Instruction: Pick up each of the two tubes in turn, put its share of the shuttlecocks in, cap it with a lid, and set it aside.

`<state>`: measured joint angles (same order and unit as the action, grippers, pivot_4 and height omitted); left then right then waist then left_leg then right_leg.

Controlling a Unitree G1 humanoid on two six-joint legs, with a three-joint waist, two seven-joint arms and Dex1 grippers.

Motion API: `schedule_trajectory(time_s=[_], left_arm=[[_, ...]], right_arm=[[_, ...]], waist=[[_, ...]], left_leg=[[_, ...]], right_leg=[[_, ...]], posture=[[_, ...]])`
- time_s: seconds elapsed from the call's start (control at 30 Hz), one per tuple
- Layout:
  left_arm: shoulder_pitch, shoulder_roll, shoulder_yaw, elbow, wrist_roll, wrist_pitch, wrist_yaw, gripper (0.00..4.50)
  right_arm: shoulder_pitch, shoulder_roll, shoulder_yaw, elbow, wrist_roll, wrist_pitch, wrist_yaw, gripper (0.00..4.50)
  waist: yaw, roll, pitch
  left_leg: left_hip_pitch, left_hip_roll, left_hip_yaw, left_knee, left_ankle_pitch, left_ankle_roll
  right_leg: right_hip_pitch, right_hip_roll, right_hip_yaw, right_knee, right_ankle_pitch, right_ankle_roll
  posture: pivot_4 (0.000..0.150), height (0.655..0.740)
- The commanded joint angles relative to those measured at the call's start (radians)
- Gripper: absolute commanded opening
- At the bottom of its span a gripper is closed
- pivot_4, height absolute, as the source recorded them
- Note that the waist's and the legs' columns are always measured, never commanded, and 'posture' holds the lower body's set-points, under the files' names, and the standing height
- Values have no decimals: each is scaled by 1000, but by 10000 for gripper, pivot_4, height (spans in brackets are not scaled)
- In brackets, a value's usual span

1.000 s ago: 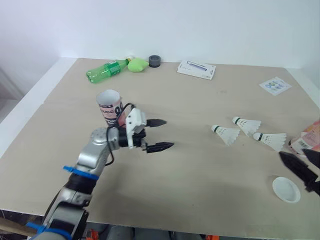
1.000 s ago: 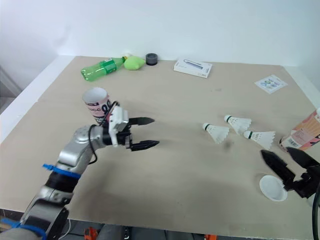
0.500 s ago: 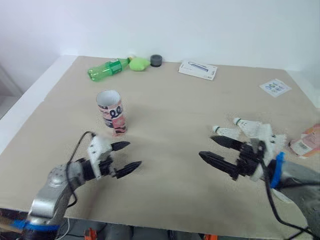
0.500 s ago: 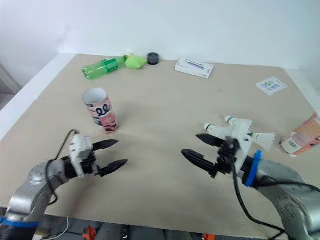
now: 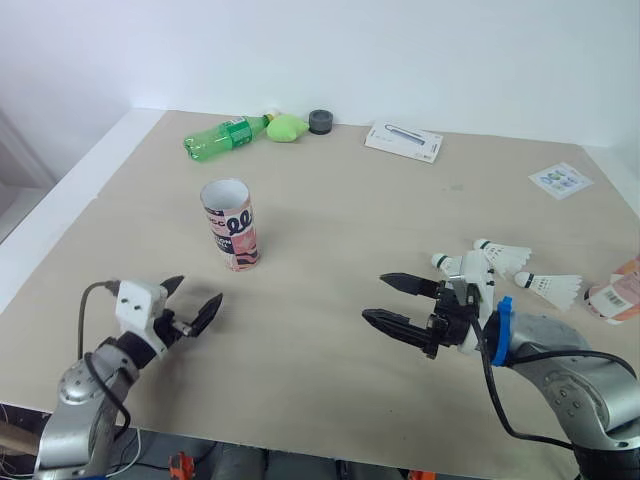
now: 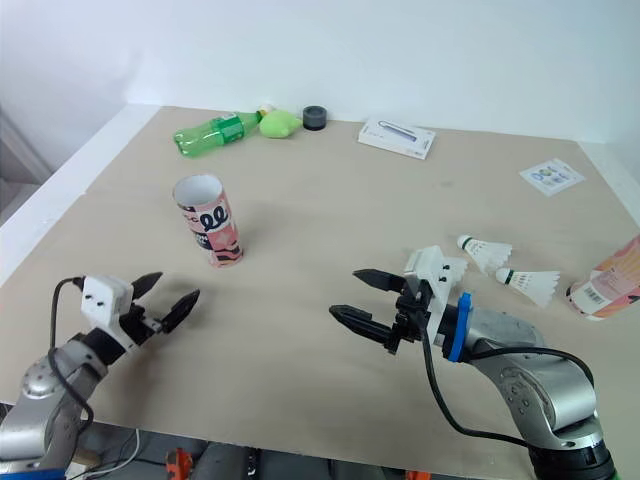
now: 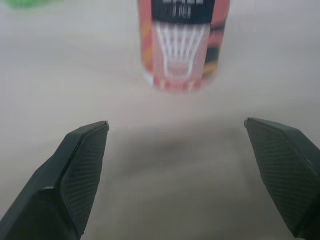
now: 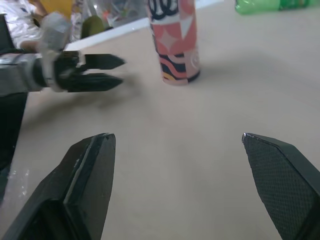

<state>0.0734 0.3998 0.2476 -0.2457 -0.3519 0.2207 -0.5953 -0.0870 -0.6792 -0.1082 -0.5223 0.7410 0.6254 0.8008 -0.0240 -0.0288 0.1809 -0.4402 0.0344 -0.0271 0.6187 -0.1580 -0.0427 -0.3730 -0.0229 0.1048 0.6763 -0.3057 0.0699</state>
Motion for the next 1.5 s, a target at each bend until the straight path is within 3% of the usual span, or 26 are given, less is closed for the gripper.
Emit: schedule_trajectory(time_s=[0.03,0.47,0.8,0.97,1.07,1.37,1.5], left_arm=[[-105,16,-18,74,24,-25,13,45000],[-434,34,-116,370,52,-36,-61,45000],[-577,12,-163,524,78,-94,-105,45000],[-601,6,-157,541,73,-103,-96,45000],[-594,10,-161,527,72,-102,-104,38178],[-585,4,-185,490,75,-102,-127,38178],[-585,32,-230,414,43,-57,-233,38178]], right_arm=[[1,17,21,-63,-3,-16,-18,43346],[35,23,-13,-108,-4,-12,-84,43346],[52,28,-15,-119,-11,-18,-119,43346],[59,30,-12,-124,-11,-20,-130,43346],[64,27,-18,-127,-9,-21,-135,45000],[53,21,-48,-120,4,-16,-128,45000],[46,17,-69,-122,20,-14,-129,45000]], waist=[[0,0,0],[0,0,0],[-2,0,0],[-2,0,0],[-2,0,0],[-2,0,0],[-2,0,0]], left_leg=[[0,0,0,0,0,0],[-1,-2,-2,-1,0,-1],[-2,-3,-3,0,0,-1],[-2,-3,-3,0,0,-1],[-2,-3,-3,0,0,-1],[-2,-3,-4,0,1,-1],[-2,-3,-3,0,1,-1]], right_leg=[[0,0,0,0,1,2],[0,1,0,1,2,3],[0,0,0,1,2,4],[0,1,0,2,3,3],[1,0,0,2,3,3],[0,0,0,2,3,3],[1,0,0,2,3,3]], posture=[[1500,7294],[1500,7294],[1500,7294],[1500,7294],[1500,7294],[1500,7294],[1500,7294]])
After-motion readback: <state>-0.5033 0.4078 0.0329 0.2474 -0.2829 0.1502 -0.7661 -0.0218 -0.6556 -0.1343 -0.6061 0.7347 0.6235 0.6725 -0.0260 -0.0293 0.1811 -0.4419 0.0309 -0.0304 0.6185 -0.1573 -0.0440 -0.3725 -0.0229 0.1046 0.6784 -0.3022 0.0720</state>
